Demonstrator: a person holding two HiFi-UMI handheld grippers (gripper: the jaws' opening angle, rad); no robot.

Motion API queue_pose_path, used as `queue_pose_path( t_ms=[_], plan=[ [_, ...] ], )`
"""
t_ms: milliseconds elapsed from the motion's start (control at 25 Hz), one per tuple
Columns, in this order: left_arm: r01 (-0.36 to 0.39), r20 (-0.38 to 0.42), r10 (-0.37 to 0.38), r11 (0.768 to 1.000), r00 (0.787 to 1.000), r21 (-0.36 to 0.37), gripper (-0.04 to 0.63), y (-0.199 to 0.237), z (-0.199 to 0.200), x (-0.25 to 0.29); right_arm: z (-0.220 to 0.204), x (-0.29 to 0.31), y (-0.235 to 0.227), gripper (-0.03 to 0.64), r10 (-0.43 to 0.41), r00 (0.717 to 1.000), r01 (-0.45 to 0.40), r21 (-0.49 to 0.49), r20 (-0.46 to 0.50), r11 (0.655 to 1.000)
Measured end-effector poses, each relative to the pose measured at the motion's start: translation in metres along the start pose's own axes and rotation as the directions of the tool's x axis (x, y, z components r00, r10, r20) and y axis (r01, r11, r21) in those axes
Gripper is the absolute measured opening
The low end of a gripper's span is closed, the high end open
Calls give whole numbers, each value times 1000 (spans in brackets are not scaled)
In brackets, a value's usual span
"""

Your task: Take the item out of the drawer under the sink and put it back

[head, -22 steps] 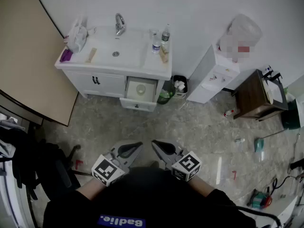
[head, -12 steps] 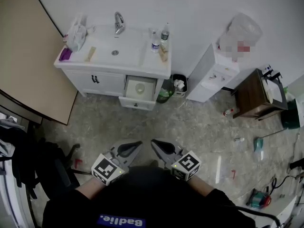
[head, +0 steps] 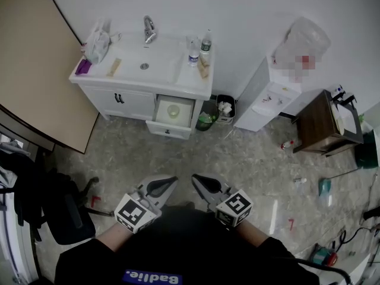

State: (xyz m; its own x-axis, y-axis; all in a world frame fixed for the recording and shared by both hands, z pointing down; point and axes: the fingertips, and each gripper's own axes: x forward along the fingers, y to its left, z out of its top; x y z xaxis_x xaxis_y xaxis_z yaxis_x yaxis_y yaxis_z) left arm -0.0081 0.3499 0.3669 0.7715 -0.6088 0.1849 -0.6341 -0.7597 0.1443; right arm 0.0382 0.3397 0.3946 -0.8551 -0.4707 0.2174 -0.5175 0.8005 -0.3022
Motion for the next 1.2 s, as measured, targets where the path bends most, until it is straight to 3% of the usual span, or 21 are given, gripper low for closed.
queue_pose_path(
  t_ms=[200,400,560,800,1040,1200],
  plan=[
    [-27,-9,26,1000,1000,-16,6,0,-7,11,-8,-8,-20,1,-7,1000,7,16,-21,1000],
    [-25,-4,25,1000,1000,-9,6,32,-1,29,-1,13,-43,2,-12,999,12,2,-36,1000],
    [33,-5,-33,999,999,6,6,64,8,47,16,40,-68,1,-44,998,43,-13,-43,999],
    [102,-5,-102,994,995,40,6,149,35,78,50,101,-118,2,-99,995,99,13,-28,995],
    [184,-22,-184,982,983,33,6,225,41,101,75,158,-166,2,-201,980,201,73,-9,977],
    [221,-49,-219,975,974,37,6,255,35,117,85,182,-183,2,-221,975,222,84,-12,971]
  ],
)
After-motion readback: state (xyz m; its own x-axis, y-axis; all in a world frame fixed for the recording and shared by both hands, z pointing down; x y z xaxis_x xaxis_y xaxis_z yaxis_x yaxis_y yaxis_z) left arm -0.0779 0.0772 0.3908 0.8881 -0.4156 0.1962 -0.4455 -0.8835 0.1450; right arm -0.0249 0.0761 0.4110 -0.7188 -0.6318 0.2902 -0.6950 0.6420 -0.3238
